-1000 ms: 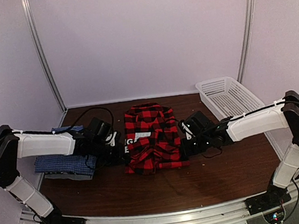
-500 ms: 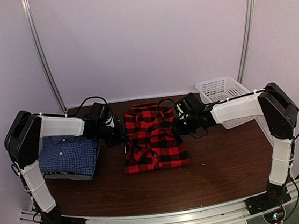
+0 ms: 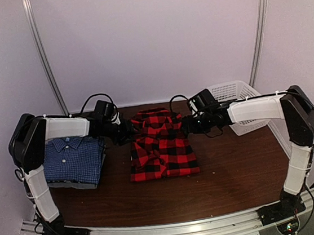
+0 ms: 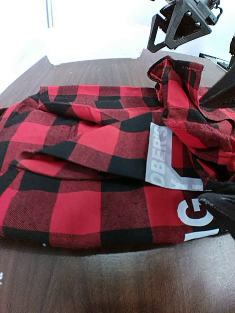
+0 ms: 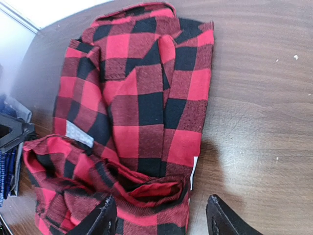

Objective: Fold and stack the long sleeve shirts
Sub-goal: Fold the rectangle-folded shirt at the center of the board, then smooth out the 2/3-rectangle-folded shirt at the center of the board.

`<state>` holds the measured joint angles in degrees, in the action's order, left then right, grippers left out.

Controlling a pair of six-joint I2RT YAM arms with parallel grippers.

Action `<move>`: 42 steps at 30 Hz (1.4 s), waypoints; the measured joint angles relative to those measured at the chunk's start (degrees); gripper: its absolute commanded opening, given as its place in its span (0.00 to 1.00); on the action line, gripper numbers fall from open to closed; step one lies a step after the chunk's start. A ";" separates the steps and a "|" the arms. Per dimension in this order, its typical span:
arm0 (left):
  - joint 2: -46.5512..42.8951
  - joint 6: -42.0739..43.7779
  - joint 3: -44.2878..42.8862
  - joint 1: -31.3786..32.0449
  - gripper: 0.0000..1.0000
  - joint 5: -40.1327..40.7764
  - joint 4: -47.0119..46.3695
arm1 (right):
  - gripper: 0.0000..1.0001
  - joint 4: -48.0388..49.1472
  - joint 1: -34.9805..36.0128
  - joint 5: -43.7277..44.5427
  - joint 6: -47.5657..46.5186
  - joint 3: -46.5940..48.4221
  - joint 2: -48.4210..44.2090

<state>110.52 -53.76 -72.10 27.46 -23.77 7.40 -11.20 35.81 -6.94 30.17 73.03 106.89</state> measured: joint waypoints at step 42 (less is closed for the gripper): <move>-13.60 2.82 20.72 9.94 0.51 4.90 1.38 | 0.72 -9.25 3.15 1.86 -10.34 15.39 10.93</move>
<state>96.92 -50.94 -51.37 37.41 -18.87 8.78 -20.45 38.96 -5.08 19.84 88.42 117.82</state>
